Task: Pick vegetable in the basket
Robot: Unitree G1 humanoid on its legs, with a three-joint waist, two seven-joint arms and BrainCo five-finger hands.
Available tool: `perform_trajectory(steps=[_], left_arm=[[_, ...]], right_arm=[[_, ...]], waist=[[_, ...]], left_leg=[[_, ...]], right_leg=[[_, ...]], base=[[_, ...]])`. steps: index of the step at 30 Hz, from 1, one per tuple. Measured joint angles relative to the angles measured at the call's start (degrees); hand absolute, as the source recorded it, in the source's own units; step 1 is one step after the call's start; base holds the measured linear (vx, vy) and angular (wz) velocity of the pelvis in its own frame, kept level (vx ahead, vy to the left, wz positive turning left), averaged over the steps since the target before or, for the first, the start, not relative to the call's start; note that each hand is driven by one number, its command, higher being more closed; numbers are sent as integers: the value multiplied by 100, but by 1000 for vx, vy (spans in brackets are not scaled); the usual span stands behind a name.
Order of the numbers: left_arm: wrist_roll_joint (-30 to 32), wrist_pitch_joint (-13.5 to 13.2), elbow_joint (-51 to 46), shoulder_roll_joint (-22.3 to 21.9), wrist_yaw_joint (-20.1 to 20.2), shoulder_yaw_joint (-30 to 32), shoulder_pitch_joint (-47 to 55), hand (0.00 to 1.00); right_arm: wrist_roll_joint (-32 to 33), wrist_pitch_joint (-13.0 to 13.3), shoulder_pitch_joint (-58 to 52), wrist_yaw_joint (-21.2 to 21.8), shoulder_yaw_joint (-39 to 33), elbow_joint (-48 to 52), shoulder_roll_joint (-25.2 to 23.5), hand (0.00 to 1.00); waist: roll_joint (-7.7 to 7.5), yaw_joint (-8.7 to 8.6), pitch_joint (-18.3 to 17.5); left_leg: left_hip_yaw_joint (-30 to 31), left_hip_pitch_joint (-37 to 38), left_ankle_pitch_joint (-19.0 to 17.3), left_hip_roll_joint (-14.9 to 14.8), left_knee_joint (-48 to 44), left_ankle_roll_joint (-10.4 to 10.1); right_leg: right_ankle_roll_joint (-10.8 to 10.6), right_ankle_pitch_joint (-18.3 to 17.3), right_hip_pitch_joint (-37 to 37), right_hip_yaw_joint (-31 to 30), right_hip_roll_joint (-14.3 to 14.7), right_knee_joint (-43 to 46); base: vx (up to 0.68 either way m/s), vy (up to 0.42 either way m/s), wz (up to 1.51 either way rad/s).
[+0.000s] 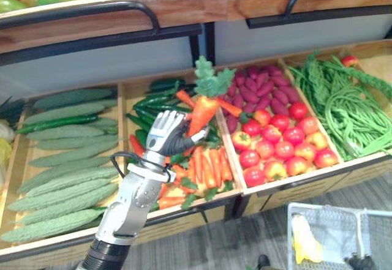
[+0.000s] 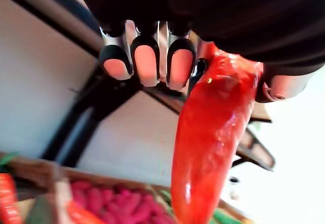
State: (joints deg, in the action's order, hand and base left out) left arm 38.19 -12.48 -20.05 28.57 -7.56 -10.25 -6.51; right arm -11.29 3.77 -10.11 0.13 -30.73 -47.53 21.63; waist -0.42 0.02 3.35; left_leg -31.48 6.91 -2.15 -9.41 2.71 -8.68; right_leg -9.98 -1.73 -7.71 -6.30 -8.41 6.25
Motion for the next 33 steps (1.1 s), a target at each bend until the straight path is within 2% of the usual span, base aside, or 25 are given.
perform_trajectory(steps=[3, 4, 9, 10, 11, 12, 13, 16, 17, 22, 27, 33], left_arm=[[-208, -367, -53, 282, 69, -468, -16, 100], [-208, -405, -55, 337, 79, -563, -31, 100], [-608, -793, -51, 685, 201, -1393, -559, 100], [-675, -827, -50, 713, 234, -1474, -615, 100], [-829, -851, -50, 804, 312, -1703, -780, 100], [-861, -878, -50, 844, 347, -1797, -860, 100], [-970, -943, -9, 951, 429, -2172, -1095, 100], [-1124, -1064, 106, 998, 633, -2714, -1440, 100], [-1243, -1089, 153, 996, 703, -2959, -1603, 100], [-1350, -1167, 399, 961, 1020, -3712, -2086, 100], [-1561, -1198, 814, 684, 1306, -4196, -2336, 100], [-1573, -1199, 1125, 422, 1590, -4653, -2394, 100]], right_arm=[[-156, 86, -131, 169, 486, 660, 627, 100], [-197, 130, -149, 191, 628, 785, 765, 100], [-494, 533, -514, 557, 1574, 1841, 1896, 100], [-493, 556, -522, 616, 1672, 1905, 2008, 100], [-492, 600, -548, 718, 1823, 2049, 2202, 100], [-492, 634, -559, 769, 1898, 2132, 2317, 100], [-475, 722, -595, 933, 2229, 2416, 2772, 100], [-442, 913, -595, 1201, 2637, 2732, 3248, 100], [-417, 996, -591, 1345, 2842, 2881, 3457, 100], [-94, 1273, -577, 1836, 3437, 3271, 3915, 100], [537, 1160, -73, 2275, 3810, 3668, 4459, 100], [925, 1078, 641, 2423, 4286, 4170, 4623, 100]], waist=[[-7, -49, -16], [-7, -86, -17], [-9, -198, -75], [-9, -223, -78], [58, -294, -122], [29, -300, -105], [76, -324, -130], [86, -343, -132], [79, -416, -128], [124, -479, -112], [233, -638, -84], [253, -757, -82]], left_leg=[[-483, 206, -167, -73, -164, -63], [-574, 225, -206, -96, -213, -74], [-1321, 425, -423, -183, -402, -182], [-1376, 447, -433, -185, -405, -194], [-1496, 452, -476, -214, -476, -216], [-1534, 451, -514, -225, -516, -229], [-1716, 500, -584, -250, -622, -260], [-1942, 590, -702, -334, -770, -311], [-1977, 595, -745, -356, -809, -321], [-2154, 583, -854, -392, -956, -361], [-2495, 637, -968, -417, -1094, -419], [-3064, 848, -1051, -511, -1188, -542]], right_leg=[[-7, 77, -48, -445, 158, -16], [-7, 89, -59, -543, 186, -16], [-35, 183, -244, -1236, 432, -5], [-35, 187, -252, -1296, 460, -2], [-34, 210, -273, -1380, 502, 8], [-38, 212, -304, -1442, 528, 20], [-51, 224, -337, -1624, 589, 36], [-51, 224, -337, -1793, 667, 79], [-51, 224, -339, -1836, 683, 85], [-76, 238, -417, -1993, 735, 104], [-112, 262, -527, -2297, 856, 119], [-91, 348, -606, -2752, 1160, 131]], base=[[-24, -15, -81], [-31, -17, -83], [3, -4, -70], [35, 9, -49], [23, 4, -34], [30, 9, -56], [23, 6, -52], [22, 11, -39], [15, 10, -27], [9, 20, -19], [27, 38, -30], [22, 25, -45]])
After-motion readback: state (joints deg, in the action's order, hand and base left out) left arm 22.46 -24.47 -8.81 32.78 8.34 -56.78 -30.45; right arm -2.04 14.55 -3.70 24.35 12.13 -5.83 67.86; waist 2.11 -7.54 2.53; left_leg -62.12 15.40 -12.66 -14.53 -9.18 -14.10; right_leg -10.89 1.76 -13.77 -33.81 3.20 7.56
